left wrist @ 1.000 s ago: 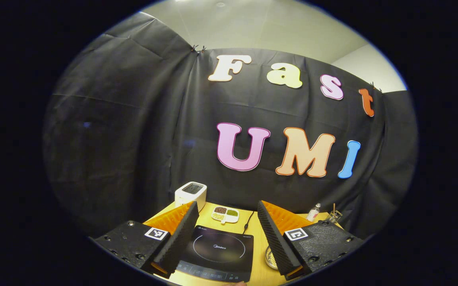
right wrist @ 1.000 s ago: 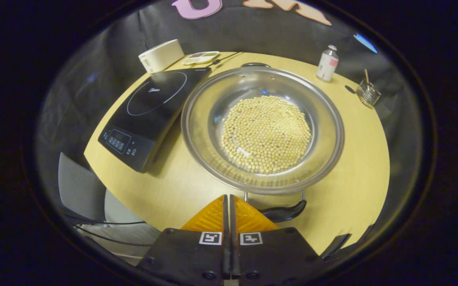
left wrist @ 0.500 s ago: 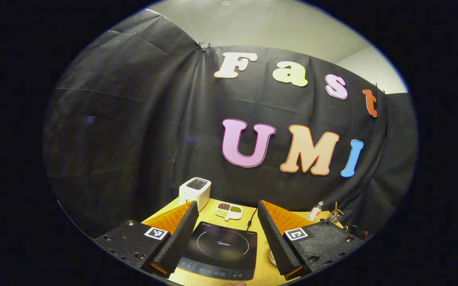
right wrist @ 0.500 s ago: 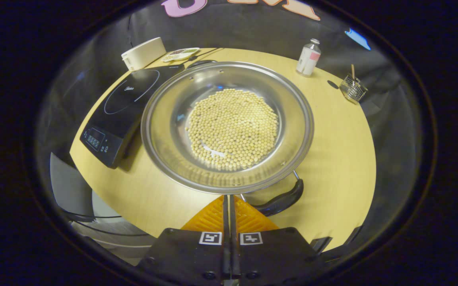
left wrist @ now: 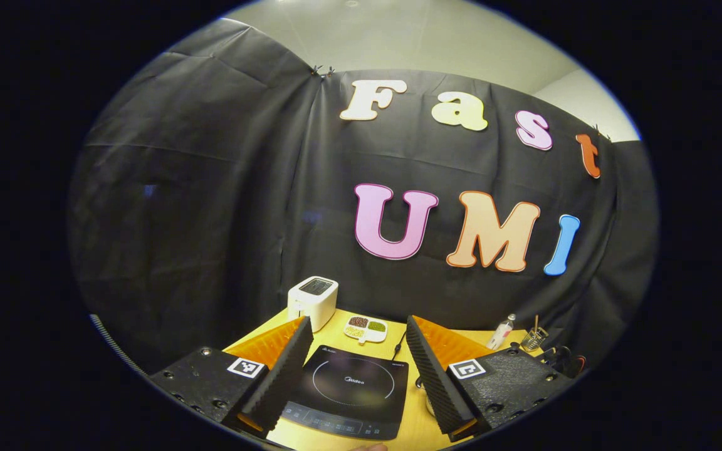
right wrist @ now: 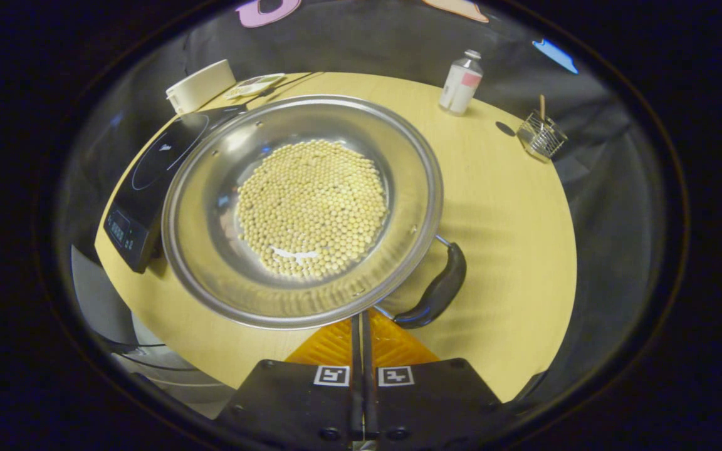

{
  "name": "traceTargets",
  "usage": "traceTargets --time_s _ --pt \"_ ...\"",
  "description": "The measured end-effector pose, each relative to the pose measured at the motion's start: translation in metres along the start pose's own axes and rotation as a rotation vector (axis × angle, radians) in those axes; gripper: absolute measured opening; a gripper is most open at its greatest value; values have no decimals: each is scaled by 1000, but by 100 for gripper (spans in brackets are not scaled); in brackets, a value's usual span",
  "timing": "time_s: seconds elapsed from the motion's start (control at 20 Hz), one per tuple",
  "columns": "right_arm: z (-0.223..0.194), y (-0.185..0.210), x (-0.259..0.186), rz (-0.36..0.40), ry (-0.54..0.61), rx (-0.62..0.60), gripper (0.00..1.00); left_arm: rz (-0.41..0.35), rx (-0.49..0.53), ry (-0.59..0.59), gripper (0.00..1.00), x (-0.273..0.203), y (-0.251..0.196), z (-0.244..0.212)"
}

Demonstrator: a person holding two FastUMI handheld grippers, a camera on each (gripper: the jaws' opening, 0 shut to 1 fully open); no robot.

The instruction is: First push the handle of the pot to place it horizontally, then grasp the pot with both hands and set it on the induction cooktop.

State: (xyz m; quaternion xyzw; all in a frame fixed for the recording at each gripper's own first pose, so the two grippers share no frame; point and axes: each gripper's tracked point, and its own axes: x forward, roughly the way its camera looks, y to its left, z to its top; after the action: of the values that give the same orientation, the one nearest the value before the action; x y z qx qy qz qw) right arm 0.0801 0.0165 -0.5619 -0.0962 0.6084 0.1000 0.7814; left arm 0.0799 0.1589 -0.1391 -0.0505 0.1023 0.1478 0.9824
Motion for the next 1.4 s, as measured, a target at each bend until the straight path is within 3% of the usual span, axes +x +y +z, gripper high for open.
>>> traceTargets --time_s 0.1,0.15,0.55,0.8,1.0,1.05,1.1,1.25,1.35,1.4 --pt "5 -12 5 3 -2 15 0 10 10 13 97 -1 -8 -4" --pt "7 -18 8 9 -2 26 3 15 14 16 87 -1 -13 -4" --pt "36 -51 26 72 -56 85 3 33 60 76 87 -6 -60 -19" --pt "47 -62 21 78 -138 146 3 -45 53 148 92 1 -103 -47" --pt "50 -70 -3 18 -232 125 3 -133 59 273 92 20 -130 -96" --pt "55 -74 -11 -4 -271 129 0 -139 54 308 87 26 -130 -109" --pt "62 -76 -18 -10 -300 146 3 -143 52 362 92 29 -130 -126" --pt "73 -74 -30 -2 -328 222 6 -194 29 463 93 43 -137 -165" --pt "76 -76 -27 -30 -313 261 24 -222 18 522 93 52 -137 -185" --pt "79 -75 -27 -37 -310 287 27 -241 5 530 93 57 -138 -188"
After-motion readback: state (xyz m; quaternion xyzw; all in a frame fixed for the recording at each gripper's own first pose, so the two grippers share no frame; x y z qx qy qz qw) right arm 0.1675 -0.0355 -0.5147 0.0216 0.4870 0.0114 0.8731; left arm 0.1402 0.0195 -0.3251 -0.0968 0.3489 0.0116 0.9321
